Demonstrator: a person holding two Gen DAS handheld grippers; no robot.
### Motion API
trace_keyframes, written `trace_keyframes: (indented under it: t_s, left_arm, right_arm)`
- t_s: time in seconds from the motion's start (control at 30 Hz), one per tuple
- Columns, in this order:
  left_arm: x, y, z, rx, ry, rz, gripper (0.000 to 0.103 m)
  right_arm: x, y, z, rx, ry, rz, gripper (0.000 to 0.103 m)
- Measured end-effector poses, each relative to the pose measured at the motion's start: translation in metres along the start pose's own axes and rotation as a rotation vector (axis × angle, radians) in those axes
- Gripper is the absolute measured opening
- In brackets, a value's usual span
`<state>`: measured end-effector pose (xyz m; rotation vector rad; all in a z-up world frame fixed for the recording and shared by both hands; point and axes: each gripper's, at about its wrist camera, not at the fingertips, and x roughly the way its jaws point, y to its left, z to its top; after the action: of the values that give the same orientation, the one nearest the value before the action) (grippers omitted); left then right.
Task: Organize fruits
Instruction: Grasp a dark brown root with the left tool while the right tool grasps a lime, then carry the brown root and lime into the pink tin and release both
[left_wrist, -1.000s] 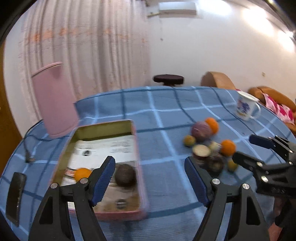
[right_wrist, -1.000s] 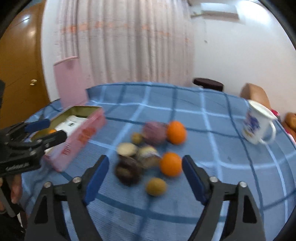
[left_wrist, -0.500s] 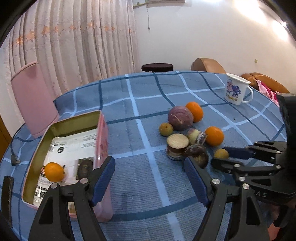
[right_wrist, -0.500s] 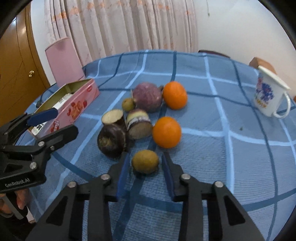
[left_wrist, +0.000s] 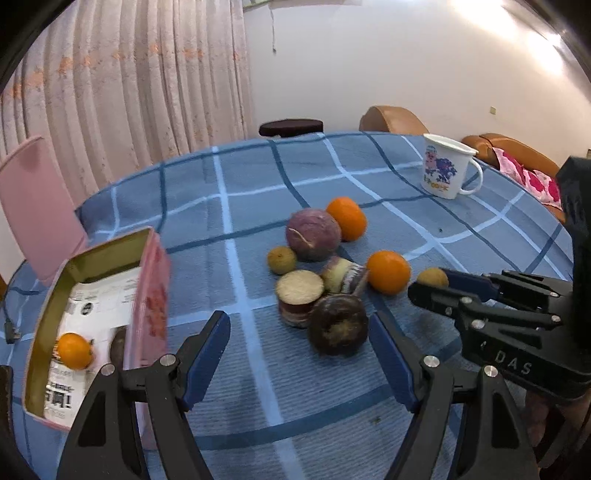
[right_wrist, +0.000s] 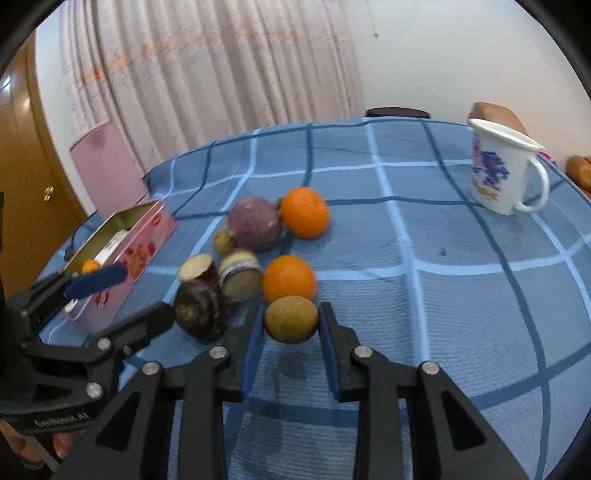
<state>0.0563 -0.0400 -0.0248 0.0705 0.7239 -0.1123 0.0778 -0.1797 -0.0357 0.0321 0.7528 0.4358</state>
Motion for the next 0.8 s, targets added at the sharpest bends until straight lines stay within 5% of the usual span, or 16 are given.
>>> trace_keyframes:
  t_s: [0.13, 0.47, 0.8]
  left_arm:
    - [0.013, -0.006, 0.000, -0.003, 0.037, -0.036, 0.078]
    - [0.028, -0.010, 0.001, -0.014, 0.096, -0.102, 0.043]
    - [0.015, -0.002, 0.002, -0.041, 0.035, -0.114, 0.042]
  right_arm:
    - [0.000, -0.003, 0.000, 0.018, -0.003, 0.006, 0.033]
    - [-0.003, -0.003, -0.001, 0.021, -0.016, 0.016, 0.033]
    - [-0.013, 0.001, -0.003, 0.000, -0.068, 0.030, 0.033]
